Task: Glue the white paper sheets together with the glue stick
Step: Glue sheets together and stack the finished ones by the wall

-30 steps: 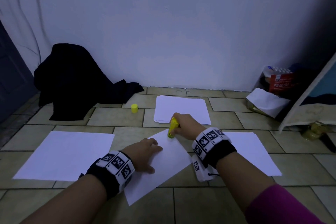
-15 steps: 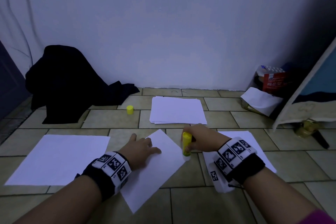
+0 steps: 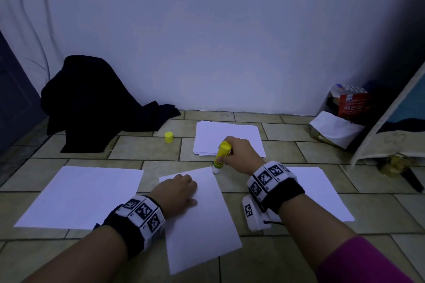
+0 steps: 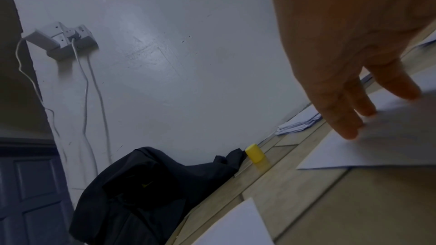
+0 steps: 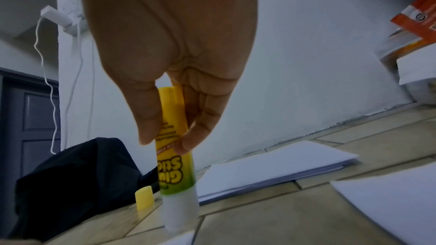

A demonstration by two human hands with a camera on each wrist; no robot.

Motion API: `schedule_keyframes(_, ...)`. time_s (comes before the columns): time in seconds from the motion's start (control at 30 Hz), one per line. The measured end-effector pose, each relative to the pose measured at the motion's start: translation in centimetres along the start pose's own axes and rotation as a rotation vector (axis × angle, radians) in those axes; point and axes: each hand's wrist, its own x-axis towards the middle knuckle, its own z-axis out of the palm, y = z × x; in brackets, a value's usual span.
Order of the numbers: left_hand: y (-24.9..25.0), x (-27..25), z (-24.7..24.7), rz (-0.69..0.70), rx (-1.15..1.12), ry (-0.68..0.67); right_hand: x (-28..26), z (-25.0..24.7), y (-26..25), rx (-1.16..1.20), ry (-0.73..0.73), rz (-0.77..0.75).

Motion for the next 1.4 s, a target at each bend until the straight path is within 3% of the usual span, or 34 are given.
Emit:
schedule_keyframes(0.13,-0.2,0.0,-0.3,-0.038,0.101,-0.004,1.1,1.3,-0.6,0.003,0.001,-0.009)
schedule_keyframes(0.43,0.1,0.2,1.0,-0.109,-0.005,0.001,2.2,4.7,-3.0,0.068,-0.002,-0.034)
schedule_keyframes(0.6,-0.5,0.3,0.7,-0.11,0.0,-0.008,2.1,5.4,-3.5,-0.055,-0.087,-0.069)
schedule_keyframes(1.1,-2.6,0.3,0.8,-0.056,-0.07,-0.008,-4.0,-2.5,4.4,-0.205,-0.211,-0.037)
schedule_keyframes(1.33,-2.8,0.1,0.8,-0.085,-0.061,-0.023,-4.3,-4.4,5.3,-0.319,-0.242,0.013)
schedule_keyframes(1.4,-3.2,-0.1,0.9,-0.085,-0.046,-0.017,-4.1,-5.0,5.2,-0.264,-0.182,0.024)
